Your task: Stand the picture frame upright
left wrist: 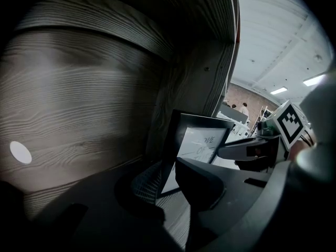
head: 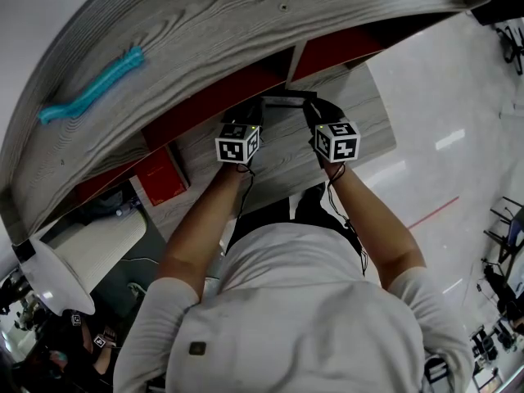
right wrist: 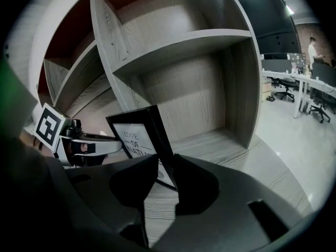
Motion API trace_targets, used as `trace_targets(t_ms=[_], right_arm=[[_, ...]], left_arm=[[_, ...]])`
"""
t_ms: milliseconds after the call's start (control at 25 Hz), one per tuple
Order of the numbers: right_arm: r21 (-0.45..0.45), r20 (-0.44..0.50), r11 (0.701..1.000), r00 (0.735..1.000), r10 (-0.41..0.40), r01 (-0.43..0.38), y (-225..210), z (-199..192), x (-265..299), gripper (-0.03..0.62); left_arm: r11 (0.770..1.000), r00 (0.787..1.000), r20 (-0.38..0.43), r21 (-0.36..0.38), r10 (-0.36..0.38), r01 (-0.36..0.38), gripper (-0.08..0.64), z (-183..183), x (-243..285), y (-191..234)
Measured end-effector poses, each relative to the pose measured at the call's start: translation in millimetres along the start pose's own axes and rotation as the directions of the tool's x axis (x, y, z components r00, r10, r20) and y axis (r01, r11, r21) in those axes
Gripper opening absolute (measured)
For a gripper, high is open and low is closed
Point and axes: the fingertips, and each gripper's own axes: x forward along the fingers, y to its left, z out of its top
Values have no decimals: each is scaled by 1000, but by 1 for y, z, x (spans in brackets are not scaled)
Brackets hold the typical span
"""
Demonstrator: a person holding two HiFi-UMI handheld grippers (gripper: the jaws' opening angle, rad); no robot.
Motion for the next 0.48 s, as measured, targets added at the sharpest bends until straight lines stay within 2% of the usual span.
trace_targets(t_ms=[480], right_arm=[[-27, -18, 1000, 1000, 7, -8, 3, -7, -6, 160]], left_arm=[[1000, 1000, -2, 2, 25, -25, 126, -6, -10, -1]])
